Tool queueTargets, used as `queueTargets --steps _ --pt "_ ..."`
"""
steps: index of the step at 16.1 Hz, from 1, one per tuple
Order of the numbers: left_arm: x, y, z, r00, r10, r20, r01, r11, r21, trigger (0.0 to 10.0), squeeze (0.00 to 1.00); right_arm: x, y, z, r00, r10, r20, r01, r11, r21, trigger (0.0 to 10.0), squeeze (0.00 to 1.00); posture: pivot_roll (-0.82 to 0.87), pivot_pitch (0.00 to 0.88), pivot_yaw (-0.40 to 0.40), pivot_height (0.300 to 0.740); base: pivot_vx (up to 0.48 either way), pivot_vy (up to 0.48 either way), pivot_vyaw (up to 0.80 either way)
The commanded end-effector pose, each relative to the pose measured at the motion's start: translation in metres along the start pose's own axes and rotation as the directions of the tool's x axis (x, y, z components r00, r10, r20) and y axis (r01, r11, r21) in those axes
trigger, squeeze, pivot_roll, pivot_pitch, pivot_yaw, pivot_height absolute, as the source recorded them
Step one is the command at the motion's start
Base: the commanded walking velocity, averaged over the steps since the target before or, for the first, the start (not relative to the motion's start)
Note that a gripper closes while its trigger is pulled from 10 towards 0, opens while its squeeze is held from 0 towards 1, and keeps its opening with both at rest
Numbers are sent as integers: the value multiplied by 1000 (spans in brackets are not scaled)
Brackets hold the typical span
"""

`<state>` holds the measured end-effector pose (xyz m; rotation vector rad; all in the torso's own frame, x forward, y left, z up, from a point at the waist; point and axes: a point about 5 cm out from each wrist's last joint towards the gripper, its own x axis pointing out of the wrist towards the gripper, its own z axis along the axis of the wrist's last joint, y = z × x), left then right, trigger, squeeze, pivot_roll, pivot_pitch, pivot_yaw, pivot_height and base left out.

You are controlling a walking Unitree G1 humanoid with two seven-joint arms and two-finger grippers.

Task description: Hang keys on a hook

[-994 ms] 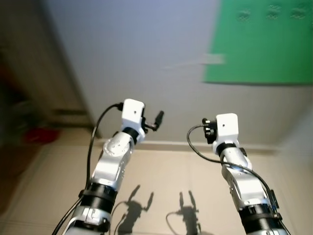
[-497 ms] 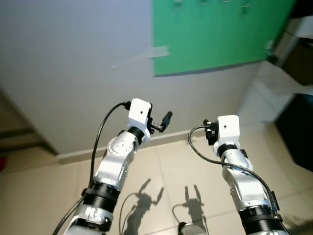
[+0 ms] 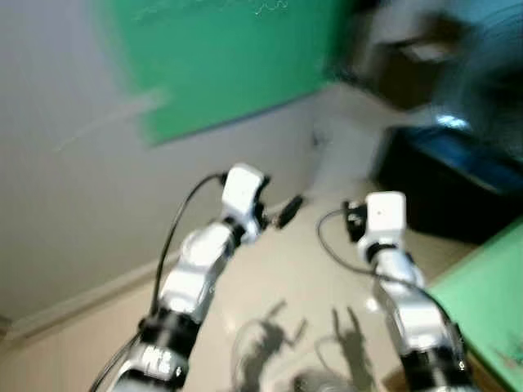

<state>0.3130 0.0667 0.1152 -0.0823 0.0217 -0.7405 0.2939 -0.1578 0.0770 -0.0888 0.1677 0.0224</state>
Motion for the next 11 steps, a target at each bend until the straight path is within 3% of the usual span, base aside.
queueTargets --steps 1,8,11 --pt "2 -4 8 998 -46 32 45 999 27 10000 0 1 1 5 1000 3 17 -3 1000 -2 10000 0 -186 0 100 740 0 -431 -788" --pt "2 -4 3 1000 -29 -1 29 998 48 10000 0 1 0 5 999 -22 29 23 1000 -19 10000 0 -186 0 97 740 0 -37 -779" --pt "2 -5 2 999 -34 -1 34 998 50 10000 0 0 -1 5 999 -31 37 33 998 -56 10000 0 -188 0 100 740 0 0 0"
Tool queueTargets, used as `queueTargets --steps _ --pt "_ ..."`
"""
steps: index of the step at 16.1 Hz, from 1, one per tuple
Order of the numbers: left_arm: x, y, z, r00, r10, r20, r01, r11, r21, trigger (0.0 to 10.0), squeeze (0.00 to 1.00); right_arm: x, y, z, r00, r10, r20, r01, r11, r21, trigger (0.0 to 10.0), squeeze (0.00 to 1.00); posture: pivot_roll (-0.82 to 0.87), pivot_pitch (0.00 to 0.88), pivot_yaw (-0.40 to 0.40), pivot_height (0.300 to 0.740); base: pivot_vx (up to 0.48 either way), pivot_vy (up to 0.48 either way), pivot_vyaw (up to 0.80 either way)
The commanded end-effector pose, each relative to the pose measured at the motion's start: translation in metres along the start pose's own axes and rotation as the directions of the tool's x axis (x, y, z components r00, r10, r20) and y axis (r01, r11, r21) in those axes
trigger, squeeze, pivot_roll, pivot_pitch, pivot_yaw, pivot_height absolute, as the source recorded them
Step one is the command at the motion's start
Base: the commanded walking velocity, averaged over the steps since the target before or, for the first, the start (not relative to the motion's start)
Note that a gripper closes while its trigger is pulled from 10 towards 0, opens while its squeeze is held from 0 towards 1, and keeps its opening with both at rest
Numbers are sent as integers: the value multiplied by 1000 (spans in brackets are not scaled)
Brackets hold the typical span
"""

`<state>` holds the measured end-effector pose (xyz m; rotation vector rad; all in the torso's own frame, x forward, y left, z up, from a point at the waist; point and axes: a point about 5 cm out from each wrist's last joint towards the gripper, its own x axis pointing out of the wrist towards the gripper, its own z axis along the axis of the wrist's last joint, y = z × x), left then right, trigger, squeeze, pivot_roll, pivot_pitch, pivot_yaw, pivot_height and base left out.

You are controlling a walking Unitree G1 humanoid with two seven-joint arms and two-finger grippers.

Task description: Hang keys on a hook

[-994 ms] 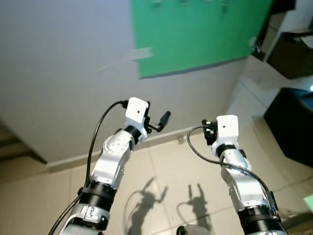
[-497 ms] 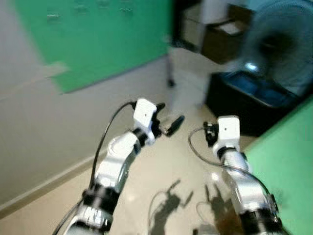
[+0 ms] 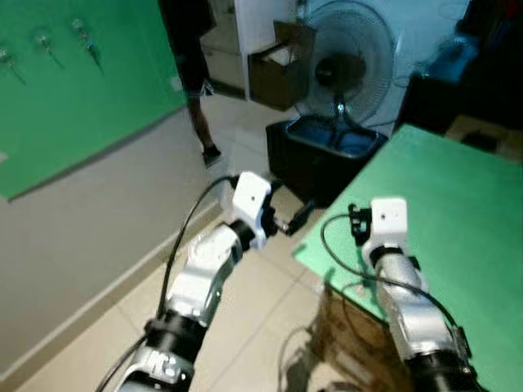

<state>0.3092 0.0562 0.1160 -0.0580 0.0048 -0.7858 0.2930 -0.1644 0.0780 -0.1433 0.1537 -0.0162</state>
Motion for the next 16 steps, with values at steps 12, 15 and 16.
queueTargets --steps 12,15,16 --pt "-6 10 3 1000 9 -18 -8 999 36 10000 0 1 9 0 1000 8 -15 -8 999 39 10000 0 -187 0 114 740 0 0 -630" --pt "-7 9 3 1000 -21 -11 21 999 28 10000 0 1 9 1 1000 -2 -8 3 999 38 10000 0 -190 0 119 740 0 0 -681" --pt "-8 9 2 999 -37 -16 37 999 33 10000 0 0 9 2 1000 -6 -3 6 999 37 10000 0 -192 0 122 740 0 0 -681"
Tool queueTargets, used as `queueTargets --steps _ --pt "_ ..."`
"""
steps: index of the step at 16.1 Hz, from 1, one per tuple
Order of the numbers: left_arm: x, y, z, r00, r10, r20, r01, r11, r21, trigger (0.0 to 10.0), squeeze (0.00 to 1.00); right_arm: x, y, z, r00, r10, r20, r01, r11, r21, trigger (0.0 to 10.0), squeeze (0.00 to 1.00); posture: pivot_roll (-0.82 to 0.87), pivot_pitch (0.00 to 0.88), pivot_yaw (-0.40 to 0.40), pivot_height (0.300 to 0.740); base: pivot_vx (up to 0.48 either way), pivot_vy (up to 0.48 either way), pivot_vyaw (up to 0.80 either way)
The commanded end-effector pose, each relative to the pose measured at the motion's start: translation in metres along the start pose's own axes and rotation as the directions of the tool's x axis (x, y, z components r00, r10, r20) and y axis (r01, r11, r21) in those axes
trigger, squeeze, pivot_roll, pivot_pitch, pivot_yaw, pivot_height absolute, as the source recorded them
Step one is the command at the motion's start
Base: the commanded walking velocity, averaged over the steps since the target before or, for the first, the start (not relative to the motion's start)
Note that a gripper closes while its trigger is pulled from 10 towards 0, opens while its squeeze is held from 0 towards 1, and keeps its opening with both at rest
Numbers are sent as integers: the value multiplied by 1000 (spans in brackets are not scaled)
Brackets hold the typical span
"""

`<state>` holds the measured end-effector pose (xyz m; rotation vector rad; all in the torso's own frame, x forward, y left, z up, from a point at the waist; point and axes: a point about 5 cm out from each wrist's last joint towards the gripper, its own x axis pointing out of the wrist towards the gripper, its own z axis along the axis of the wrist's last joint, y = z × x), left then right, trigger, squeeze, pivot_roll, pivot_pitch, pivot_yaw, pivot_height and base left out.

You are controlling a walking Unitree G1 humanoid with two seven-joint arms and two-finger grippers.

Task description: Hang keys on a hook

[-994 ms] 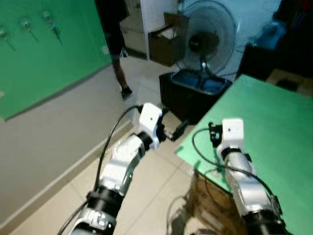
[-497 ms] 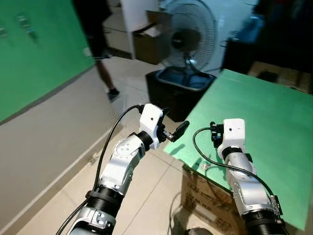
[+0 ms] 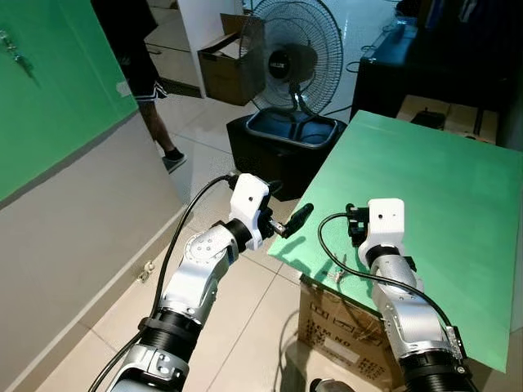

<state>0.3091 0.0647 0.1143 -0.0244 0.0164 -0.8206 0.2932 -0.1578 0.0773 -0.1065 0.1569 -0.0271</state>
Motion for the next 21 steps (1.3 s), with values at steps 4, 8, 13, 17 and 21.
queueTargets --steps 4,8,13,17,21 --pt "-10 8 -1 998 -54 -34 56 997 55 10000 0 -13 -2 0 1000 -15 20 16 999 -32 10000 0 -198 0 136 740 0 0 -680" --pt "-29 20 -9 996 47 -82 -42 998 56 10000 0 -31 -4 -15 999 -46 -11 45 996 -77 10000 0 -208 0 157 740 0 0 -244" --pt "-27 31 3 995 92 -42 -93 995 -20 10000 0 -28 -2 -13 999 -43 -17 42 996 -73 10000 0 -208 0 159 740 -343 0 0" --pt "-26 29 -2 992 98 -79 -95 995 34 10000 0 -28 0 -13 999 -36 -21 35 997 -76 10000 0 -209 0 161 740 0 0 0" --pt "-25 27 -2 992 90 -84 -89 996 23 10000 0 -29 -1 -12 999 -42 -19 40 996 -76 10000 0 -212 0 163 740 0 0 0"
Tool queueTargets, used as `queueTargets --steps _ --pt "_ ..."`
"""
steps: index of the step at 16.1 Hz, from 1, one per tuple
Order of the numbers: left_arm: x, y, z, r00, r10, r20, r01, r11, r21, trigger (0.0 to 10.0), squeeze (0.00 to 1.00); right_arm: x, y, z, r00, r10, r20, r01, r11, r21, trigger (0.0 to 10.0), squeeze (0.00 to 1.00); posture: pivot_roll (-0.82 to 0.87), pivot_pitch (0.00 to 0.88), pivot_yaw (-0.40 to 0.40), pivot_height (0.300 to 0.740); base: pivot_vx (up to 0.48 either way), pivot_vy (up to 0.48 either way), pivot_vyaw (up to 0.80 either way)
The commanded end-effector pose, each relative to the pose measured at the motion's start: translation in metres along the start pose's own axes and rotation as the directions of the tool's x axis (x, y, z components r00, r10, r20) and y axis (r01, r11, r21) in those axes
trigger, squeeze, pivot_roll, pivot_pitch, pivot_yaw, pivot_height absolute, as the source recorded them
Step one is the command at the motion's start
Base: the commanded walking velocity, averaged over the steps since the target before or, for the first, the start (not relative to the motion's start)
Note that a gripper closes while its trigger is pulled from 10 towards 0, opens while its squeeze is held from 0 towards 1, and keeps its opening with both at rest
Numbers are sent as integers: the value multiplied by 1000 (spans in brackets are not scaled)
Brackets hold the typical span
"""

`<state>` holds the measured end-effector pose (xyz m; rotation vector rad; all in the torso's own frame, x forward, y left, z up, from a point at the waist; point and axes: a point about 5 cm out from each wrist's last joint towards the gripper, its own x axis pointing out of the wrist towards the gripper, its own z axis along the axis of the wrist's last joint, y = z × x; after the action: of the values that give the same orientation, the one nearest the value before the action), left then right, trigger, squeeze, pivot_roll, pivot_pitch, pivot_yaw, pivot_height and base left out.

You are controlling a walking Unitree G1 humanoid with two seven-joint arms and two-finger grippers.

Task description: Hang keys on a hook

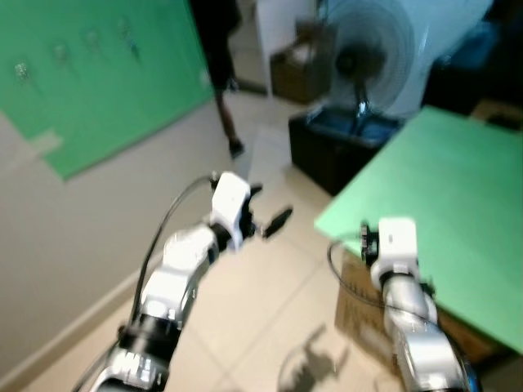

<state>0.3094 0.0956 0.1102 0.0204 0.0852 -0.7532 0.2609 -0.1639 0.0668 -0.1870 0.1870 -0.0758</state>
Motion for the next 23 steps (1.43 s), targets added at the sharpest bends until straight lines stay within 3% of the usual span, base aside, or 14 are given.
queueTargets --steps 1,4,17,18,20,23 --pt "-2 6 2 1000 20 -9 -20 1000 8 10000 0 -1 4 5 1000 7 23 -7 1000 2 10000 0 -217 0 167 740 0 0 0" --pt "-1 5 2 1000 11 -10 -11 1000 8 10000 0 -1 2 5 1000 -1 24 1 1000 2 10000 0 -221 0 172 740 0 0 0" --pt "5 3 2 1000 -25 -10 25 1000 -18 10000 0 -2 0 4 999 -31 5 31 998 45 10000 0 -234 0 187 740 0 0 -762" --pt "7 3 0 1000 -22 -21 22 1000 2 10000 0 -2 0 6 999 -38 20 37 999 14 10000 0 -235 0 190 740 0 0 -750" --pt "13 0 -1 999 -31 -24 31 1000 2 10000 0 -5 3 15 997 -30 69 30 1000 3 10000 0 -247 0 199 740 0 0 0" --pt "15 -3 -1 999 -44 -21 45 999 9 10000 0 -4 2 15 998 -37 58 38 999 -14 10000 0 -256 0 203 740 0 0 0"
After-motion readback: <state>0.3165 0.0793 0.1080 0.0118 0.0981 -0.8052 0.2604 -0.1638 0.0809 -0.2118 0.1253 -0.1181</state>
